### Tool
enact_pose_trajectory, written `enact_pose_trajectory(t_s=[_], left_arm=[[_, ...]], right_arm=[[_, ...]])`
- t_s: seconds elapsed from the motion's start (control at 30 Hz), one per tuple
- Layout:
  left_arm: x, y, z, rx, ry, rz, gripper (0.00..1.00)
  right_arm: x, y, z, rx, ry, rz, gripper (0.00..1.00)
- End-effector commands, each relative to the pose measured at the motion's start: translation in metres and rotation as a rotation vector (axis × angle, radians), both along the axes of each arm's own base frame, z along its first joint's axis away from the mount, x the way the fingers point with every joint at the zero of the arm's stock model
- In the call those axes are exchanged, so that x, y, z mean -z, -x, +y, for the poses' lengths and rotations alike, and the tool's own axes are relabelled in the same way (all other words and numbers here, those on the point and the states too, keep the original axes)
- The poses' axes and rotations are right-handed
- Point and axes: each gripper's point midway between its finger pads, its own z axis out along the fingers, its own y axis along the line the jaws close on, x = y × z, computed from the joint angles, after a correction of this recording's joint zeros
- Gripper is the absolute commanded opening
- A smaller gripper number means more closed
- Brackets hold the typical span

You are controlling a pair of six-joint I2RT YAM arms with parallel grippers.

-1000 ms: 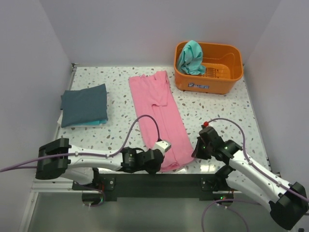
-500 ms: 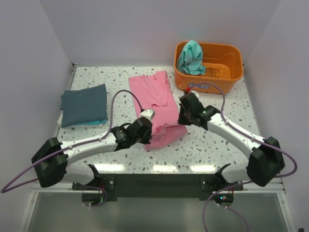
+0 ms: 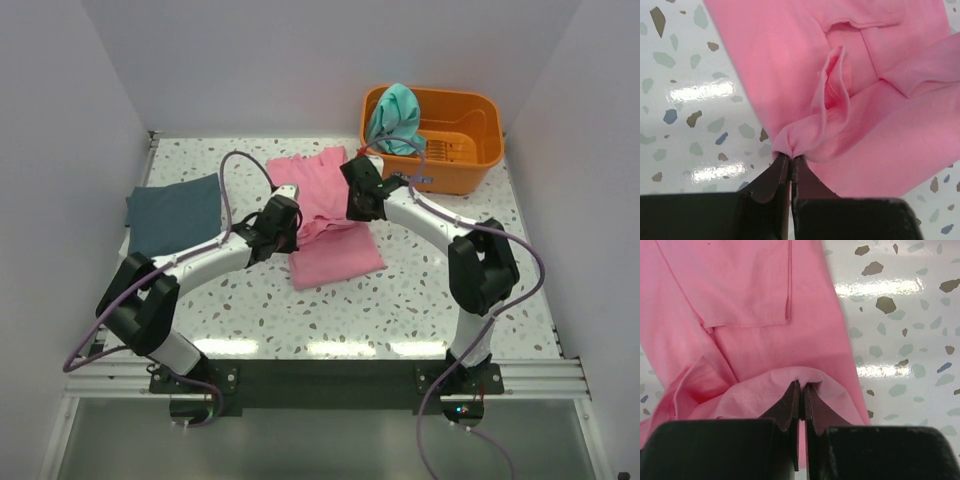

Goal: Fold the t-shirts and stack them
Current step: Fold the tshirt

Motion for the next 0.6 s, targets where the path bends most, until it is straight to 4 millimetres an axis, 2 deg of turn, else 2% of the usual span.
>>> enact_pose_trajectory(t_s=[0.0,0.17,0.3,0.33,0.47,0.53,0.57], left_arm=[[-0.021,-0.032,-0.002,-0.002,0.021,-0.076,0.00],[-0.021,-0.045,-0.005,0.016,0.033,-0.101,0.00],[-0.021,-0.056,-0.005,0.023,0.038,-0.095,0.00],[-0.015,-0.057,-0.004,0.020,0.030,-0.082,0.00],[-0.010,-0.063,0.004,-0.017,0.011,-0.068,0.02],[-0.009,-0.064,0.004,-0.018,0.012,-0.062,0.09],[-0.010,-0.064,0.005,-0.021,0.011,-0.063,0.27]], right_arm=[[-0.016,-0.018,-0.005,0.022,0.024,-0.048,0.00],[-0.019,-0.031,-0.006,0.031,0.029,-0.071,0.00],[-0.012,-0.037,-0.006,0.027,0.047,-0.048,0.00],[-0.010,-0.038,-0.006,0.028,0.052,-0.043,0.00],[-0.004,-0.044,-0.007,0.035,0.065,-0.030,0.00],[0.005,-0.045,-0.010,0.042,0.075,-0.002,0.00],[0.002,-0.048,-0.010,0.047,0.072,-0.006,0.06]])
